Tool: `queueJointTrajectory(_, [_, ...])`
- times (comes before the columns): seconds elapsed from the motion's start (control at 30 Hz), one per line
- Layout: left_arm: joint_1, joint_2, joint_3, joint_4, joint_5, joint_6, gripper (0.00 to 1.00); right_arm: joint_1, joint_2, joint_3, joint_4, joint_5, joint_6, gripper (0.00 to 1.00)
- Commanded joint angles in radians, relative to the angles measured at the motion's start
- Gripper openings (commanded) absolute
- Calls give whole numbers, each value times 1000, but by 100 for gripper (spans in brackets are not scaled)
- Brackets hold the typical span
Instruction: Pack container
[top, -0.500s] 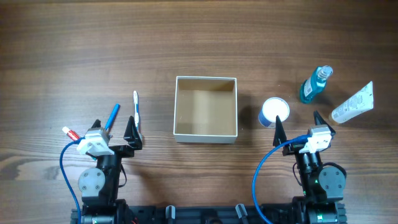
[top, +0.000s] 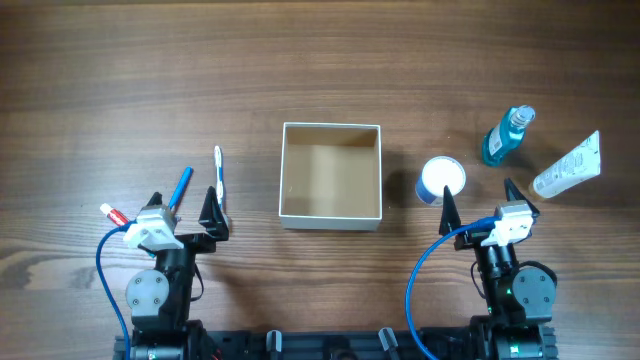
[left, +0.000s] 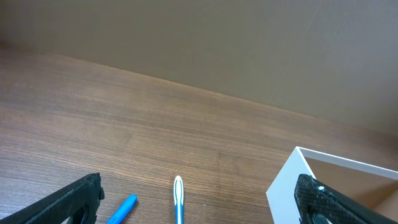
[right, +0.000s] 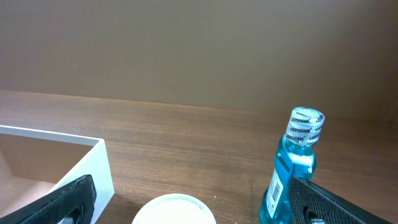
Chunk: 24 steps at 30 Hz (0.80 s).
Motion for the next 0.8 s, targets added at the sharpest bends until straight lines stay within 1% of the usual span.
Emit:
queueJointTrajectory(0.0, [-5,-11,-6,-2,23,20,100,4,-5,0,6,-11,-1,100])
queueJointTrajectory(0.57, [-5,-11,-6,10,23,20,100,4,-5,0,6,-13,1,100])
queueJointTrajectory(0.63, [-5,-11,-6,16,24,19,100,4,-5,0,8,-12,57,100])
queueJointTrajectory(0.67, [-5,-11,-6,14,24,-6,100,4,-5,-1,17,-12,108,100])
queueJointTrajectory(0.7, [-5,-11,-6,8,26,-26,100,4,-4,0,5,-14,196,100])
queueJointTrajectory(0.77, [-5,-10,-6,5,51,-26,100,4,9,2,9,-51,200,100])
